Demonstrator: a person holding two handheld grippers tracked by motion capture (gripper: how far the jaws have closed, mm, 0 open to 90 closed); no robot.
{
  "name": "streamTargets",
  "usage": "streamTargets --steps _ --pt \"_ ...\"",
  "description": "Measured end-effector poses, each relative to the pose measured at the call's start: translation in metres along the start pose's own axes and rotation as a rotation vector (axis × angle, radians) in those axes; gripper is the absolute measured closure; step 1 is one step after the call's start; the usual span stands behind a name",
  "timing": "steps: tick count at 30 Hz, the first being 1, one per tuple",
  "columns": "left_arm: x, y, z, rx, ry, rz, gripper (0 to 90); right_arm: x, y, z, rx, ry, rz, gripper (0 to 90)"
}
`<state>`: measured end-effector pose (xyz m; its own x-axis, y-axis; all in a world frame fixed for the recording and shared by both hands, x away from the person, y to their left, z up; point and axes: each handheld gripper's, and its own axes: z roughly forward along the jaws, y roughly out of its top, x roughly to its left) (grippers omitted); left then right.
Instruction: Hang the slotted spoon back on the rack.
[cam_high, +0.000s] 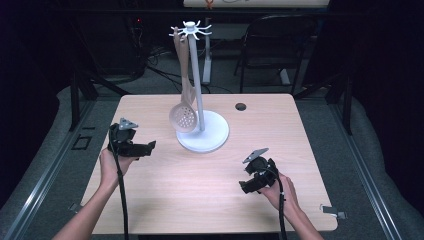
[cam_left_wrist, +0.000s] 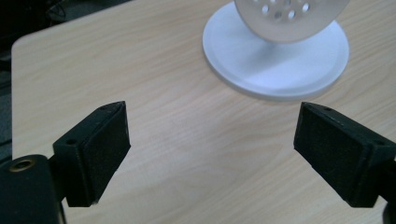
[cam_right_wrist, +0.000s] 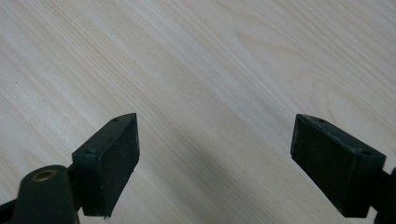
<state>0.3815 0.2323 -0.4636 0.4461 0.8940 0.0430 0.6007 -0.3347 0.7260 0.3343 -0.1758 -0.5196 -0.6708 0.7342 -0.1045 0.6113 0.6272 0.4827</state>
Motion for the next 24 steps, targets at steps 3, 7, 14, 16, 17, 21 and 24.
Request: streamTargets --steps 3,7,14,16,17,21,24 --pt "-0.001 -0.013 0.003 0.027 -0.008 -0.007 9.4 0.000 0.000 0.001 0.004 -0.001 -0.001 15.1" --pt "0.000 -0.030 0.005 0.058 -0.008 -0.012 9.1 0.001 0.000 0.001 0.003 -0.003 -0.004 15.1" --pt "0.002 -0.056 0.012 0.091 -0.025 -0.062 7.9 0.000 -0.001 0.002 -0.002 0.003 0.003 15.1" --pt "0.002 -0.059 0.012 0.091 -0.030 -0.062 7.3 -0.001 -0.001 0.002 0.001 -0.004 0.000 15.1" --pt "0.002 -0.061 0.012 0.090 -0.029 -0.064 7.2 -0.002 -0.001 0.002 0.003 -0.004 -0.001 15.1" --pt "0.001 -0.065 0.017 0.110 -0.046 -0.069 4.7 -0.002 -0.002 0.004 0.010 -0.004 0.004 15.0" --pt "-0.001 -0.071 0.026 0.129 -0.051 -0.064 1.8 -0.002 -0.002 0.005 0.016 -0.001 -0.001 14.7"
